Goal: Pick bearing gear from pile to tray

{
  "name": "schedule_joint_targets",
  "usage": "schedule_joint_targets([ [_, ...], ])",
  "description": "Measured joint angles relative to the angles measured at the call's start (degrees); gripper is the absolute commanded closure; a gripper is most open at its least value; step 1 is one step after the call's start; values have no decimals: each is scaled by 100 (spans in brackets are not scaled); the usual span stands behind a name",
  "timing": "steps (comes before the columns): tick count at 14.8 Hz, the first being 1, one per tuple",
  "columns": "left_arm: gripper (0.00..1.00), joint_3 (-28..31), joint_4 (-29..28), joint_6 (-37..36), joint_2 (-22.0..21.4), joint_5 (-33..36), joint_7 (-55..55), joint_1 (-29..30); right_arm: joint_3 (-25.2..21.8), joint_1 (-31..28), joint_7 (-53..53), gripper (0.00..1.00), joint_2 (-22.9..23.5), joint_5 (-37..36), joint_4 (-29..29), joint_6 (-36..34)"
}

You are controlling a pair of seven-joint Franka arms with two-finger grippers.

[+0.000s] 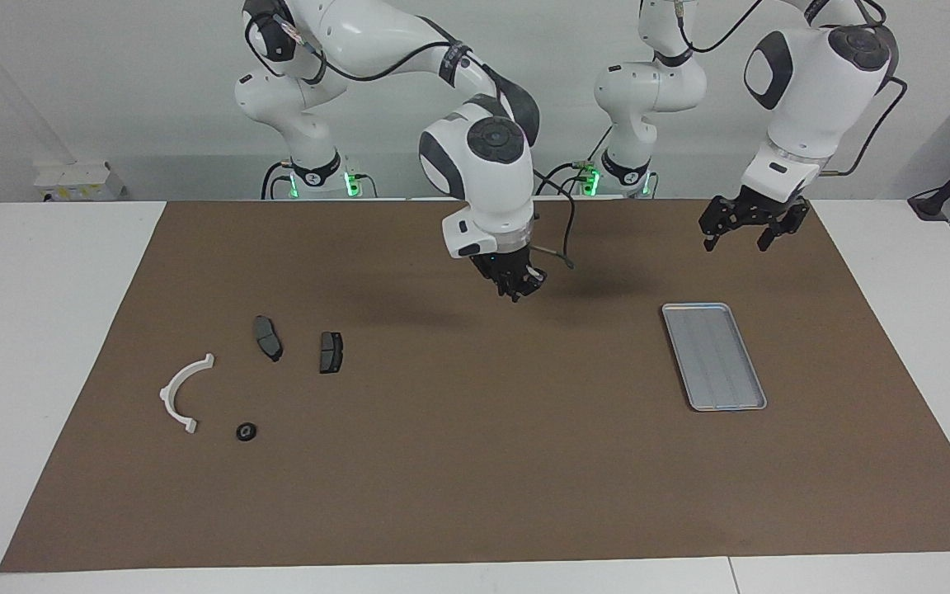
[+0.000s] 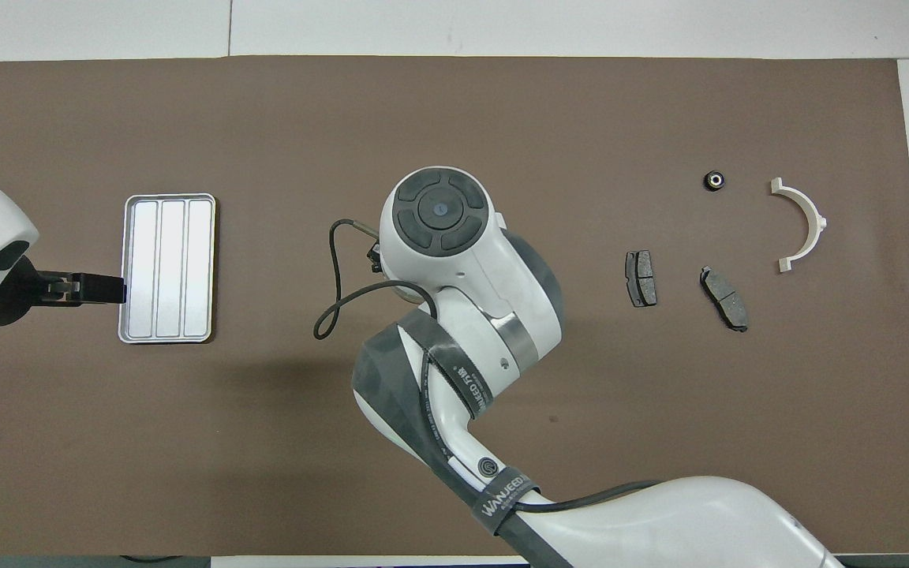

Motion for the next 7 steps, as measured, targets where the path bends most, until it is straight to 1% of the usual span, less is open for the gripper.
schedule_joint_targets([
  [3,0,7,-59,103,0,0,0,10,-2,277,331,100,335,-2,-271,667],
  [5,0,7,-130,203,0,0,0,10,-7,374,416,100,622,-5,-286,985],
  [7,0,7,-181,265,0,0,0,10,-19,368,416,100,811,-6,-305,1250],
])
